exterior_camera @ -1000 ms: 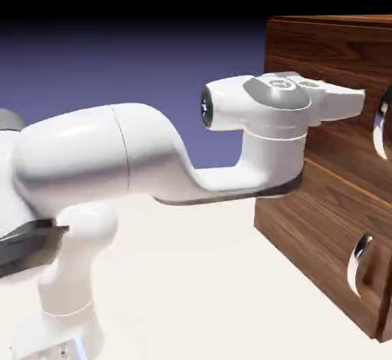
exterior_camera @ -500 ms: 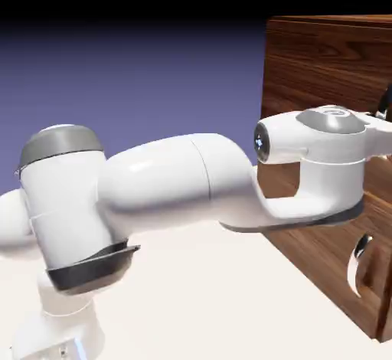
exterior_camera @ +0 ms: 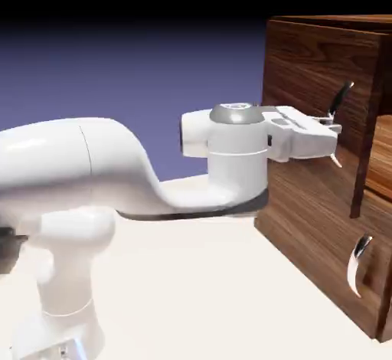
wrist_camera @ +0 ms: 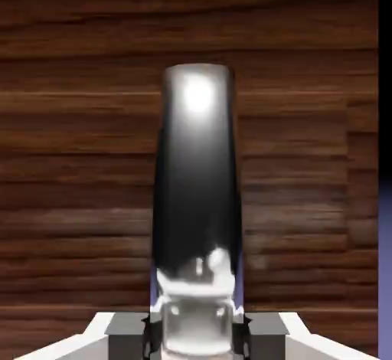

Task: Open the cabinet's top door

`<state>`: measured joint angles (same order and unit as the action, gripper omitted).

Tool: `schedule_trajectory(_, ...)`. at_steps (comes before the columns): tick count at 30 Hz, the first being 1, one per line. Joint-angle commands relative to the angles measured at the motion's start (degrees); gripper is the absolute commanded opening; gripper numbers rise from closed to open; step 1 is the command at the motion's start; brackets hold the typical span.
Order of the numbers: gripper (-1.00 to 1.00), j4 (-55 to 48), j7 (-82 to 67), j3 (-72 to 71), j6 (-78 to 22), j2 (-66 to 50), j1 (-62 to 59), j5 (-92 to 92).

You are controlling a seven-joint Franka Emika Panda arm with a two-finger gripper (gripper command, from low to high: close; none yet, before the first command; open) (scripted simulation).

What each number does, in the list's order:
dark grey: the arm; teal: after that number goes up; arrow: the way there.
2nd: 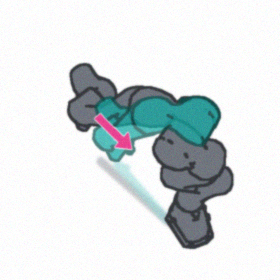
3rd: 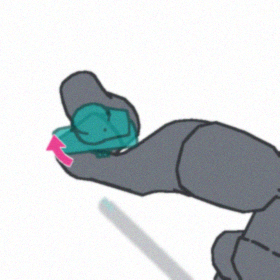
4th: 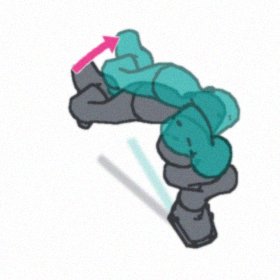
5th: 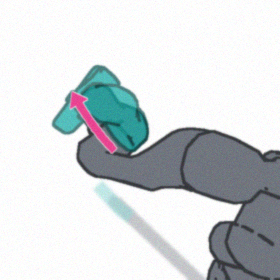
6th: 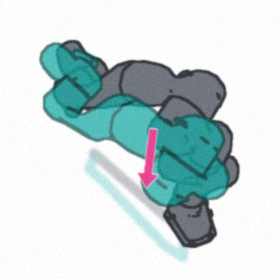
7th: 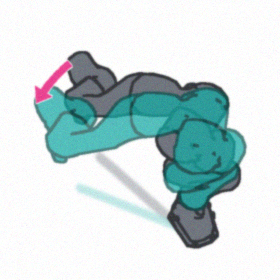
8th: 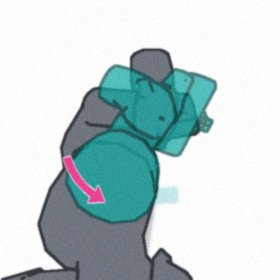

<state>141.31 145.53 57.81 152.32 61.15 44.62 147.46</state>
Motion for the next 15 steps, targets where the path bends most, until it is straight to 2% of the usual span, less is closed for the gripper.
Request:
schedule_trajectory(1, -1.0, 2.04, -0.14, -1.8, -1.39, 0.47, -2.07, -1.27)
schedule_trajectory(8, -1.0, 15.6, -2.17, -15.96, -10.79, 5.86, -15.48, -12.83)
schedule_trajectory(15, -1.0, 25.32, -5.5, -30.49, -19.45, 13.22, -23.08, -27.75)
